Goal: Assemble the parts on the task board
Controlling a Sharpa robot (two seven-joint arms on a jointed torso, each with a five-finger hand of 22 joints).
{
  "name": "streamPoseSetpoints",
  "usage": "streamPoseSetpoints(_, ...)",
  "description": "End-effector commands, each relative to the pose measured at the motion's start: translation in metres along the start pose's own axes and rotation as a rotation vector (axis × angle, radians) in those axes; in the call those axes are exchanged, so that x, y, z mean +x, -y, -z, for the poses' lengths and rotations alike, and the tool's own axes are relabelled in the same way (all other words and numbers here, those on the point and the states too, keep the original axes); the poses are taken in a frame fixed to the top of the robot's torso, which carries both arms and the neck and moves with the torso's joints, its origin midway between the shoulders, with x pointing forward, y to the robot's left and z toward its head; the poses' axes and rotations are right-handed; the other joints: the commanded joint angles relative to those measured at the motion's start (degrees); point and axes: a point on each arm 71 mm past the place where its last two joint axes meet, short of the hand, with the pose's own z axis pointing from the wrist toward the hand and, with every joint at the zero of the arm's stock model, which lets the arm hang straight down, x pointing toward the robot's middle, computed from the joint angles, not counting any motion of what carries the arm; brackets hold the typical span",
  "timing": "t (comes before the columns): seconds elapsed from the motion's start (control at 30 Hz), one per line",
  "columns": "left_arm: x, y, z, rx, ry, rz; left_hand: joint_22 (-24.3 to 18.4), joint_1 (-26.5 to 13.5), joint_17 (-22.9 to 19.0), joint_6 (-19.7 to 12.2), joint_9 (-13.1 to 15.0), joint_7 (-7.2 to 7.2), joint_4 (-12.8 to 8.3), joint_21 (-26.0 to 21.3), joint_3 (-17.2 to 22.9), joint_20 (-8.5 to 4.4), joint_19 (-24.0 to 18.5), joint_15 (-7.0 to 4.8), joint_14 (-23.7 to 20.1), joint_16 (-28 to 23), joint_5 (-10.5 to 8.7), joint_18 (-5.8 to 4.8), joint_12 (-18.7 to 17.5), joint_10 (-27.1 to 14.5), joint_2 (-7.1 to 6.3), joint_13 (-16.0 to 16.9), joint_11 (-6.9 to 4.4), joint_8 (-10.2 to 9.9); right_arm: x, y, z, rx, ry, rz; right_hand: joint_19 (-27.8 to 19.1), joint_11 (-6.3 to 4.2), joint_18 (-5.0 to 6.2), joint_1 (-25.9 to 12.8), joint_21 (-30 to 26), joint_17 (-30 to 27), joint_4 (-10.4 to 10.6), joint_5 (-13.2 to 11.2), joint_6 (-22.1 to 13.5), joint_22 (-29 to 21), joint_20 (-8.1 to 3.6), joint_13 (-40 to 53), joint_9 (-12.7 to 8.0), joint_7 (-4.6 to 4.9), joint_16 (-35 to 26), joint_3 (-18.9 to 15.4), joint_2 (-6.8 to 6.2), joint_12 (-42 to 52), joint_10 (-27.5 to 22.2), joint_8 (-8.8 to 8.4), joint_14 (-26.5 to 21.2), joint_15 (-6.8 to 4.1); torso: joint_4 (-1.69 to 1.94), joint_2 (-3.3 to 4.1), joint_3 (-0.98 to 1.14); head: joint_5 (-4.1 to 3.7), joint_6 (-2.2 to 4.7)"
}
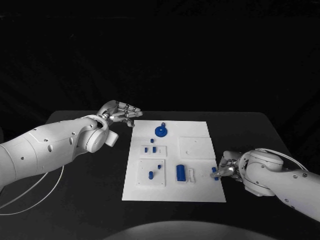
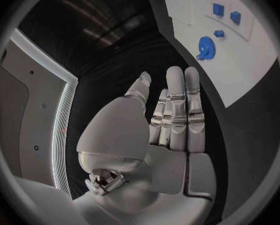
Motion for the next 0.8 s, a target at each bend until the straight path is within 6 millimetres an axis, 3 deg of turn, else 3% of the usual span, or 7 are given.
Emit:
streamPoseSetpoints(0.03, 0.002, 0.001, 0.0, 0.006, -0.01, 0.005, 0.01, -0.61, 0.02, -0.26, 0.04, 0.12, 0.08, 0.1, -0.25, -0.22, -0.08, -0.14, 0.12, 0.08, 0.07, -0.84, -0.17, -0.3, 0.03, 0.07, 0.1, -0.24, 0.0, 0.0, -0.002, 0.015, 0.044, 0.057, 3.04, -0.19, 0.32, -0.28, 0.05, -0.09, -0.23, -0.13, -0.45, -0.09, -0.04, 3.33, -0.01, -0.14, -0.2, 0.16, 0.12, -0.09, -0.12, -0.3, 0.07, -0.07, 0.0, 0.01, -0.02, 0.17, -0.1)
streamPoseSetpoints(0.3, 0.005, 0.002, -0.001, 0.006, -0.02, 0.009, -0.01, -0.62, 0.02, -0.4, 0.03, 0.15, 0.15, 0.08, -0.27, -0.22, -0.09, -0.13, 0.09, 0.08, 0.07, -0.84, -0.17, -0.29, 0.08, 0.07, 0.11, -0.24, 0.009, -0.007, -0.005, 0.011, 0.058, 0.098, 3.04, -0.15, 0.3, 0.12, -0.04, -0.08, -0.71, -0.26, -0.8, -0.14, -0.06, 3.43, -0.4, -0.04, -0.35, 0.93, -0.27, -0.24, -0.27, -0.31, 0.04, -0.06, -0.01, 0.0, -0.06, 0.36, -0.24)
streamPoseSetpoints(0.43, 0.004, 0.002, 0.0, 0.004, -0.02, 0.01, -0.01, -0.62, 0.02, -0.41, 0.03, 0.16, 0.15, 0.08, -0.27, -0.22, -0.08, -0.13, 0.09, 0.08, 0.07, -0.84, -0.17, -0.29, 0.08, 0.07, 0.11, -0.24, 0.011, -0.01, -0.006, 0.006, 0.057, 0.104, 3.03, -0.17, 0.32, 0.94, -0.15, -0.14, -1.5, -0.04, -1.01, -0.19, -0.01, 3.44, -0.66, -0.08, -0.45, 1.85, 0.43, -0.3, -0.34, -0.35, 0.07, -0.04, 0.05, 0.01, -0.01, 0.43, -0.36)
streamPoseSetpoints(0.5, 0.004, 0.002, 0.0, 0.002, -0.019, 0.01, -0.04, -0.66, 0.02, -0.8, 0.02, 0.26, 0.22, 0.06, -0.33, -0.21, -0.07, -0.12, 0.09, 0.1, 0.06, -0.84, -0.17, -0.3, 0.09, 0.07, 0.13, -0.27, 0.012, -0.011, -0.007, 0.005, 0.05, 0.103, 3.02, -0.13, 0.37, 1.19, -0.22, -0.17, -2.3, 2.43, -1.42, -0.22, 0.01, 3.43, -1.18, -0.02, -0.48, 2.92, 0.81, -0.39, -0.49, -0.37, 0.06, -0.04, 0.06, 0.0, -0.01, 0.44, -0.39)
streamPoseSetpoints(0.67, 0.004, 0.001, 0.001, 0.0, -0.02, 0.01, -0.07, -0.71, 0.03, -1.48, 0.02, 0.42, 0.27, 0.04, -0.41, -0.19, -0.06, -0.09, 0.09, 0.12, 0.06, -0.83, -0.17, -0.29, 0.04, 0.07, 0.18, -0.27, 0.016, -0.011, -0.008, 0.003, 0.011, 0.086, 2.99, 0.02, 0.42, 0.85, -0.27, -0.19, -6.19, 15.62, -2.76, -0.2, 0.02, 3.43, -3.87, 0.37, -0.56, 6.24, 2.02, -0.78, -1.17, -0.38, 0.01, 0.02, -0.04, -0.03, -0.04, 0.6, -0.53)
streamPoseSetpoints(0.73, 0.004, 0.001, 0.001, -0.001, -0.021, 0.01, -0.09, -0.66, 0.03, -1.51, 0.04, 0.42, 0.25, 0.03, -0.41, -0.18, -0.06, -0.08, 0.09, 0.12, 0.07, -0.82, -0.18, -0.38, 0.03, 0.07, 0.2, -0.22, 0.017, -0.011, -0.009, 0.0, -0.001, 0.086, 2.99, 0.02, 0.5, -0.02, -0.24, -0.21, -7.94, 16.35, -2.71, -0.14, 0.12, 3.45, -4.94, 0.51, -0.61, 6.78, 2.87, -0.78, -1.25, -0.34, 0.0, 0.06, -0.08, -0.04, -0.05, 0.61, -0.57)
streamPoseSetpoints(0.8, 0.004, 0.001, 0.001, -0.002, -0.022, 0.011, -0.09, -0.66, 0.03, -1.51, 0.04, 0.42, 0.25, 0.03, -0.41, -0.18, -0.06, -0.08, 0.09, 0.12, 0.07, -0.82, -0.18, -0.38, 0.03, 0.07, 0.2, -0.22, 0.018, -0.011, -0.009, -0.003, -0.016, 0.082, 2.93, 0.27, 0.51, 1.33, -0.16, -0.21, -10.42, 19.69, -3.39, -0.04, 0.16, 3.21, -5.09, 1.08, -0.69, 8.21, 4.53, -1.41, -1.73, -0.3, -0.09, 0.18, -0.1, -0.05, -0.04, 0.6, -0.59)
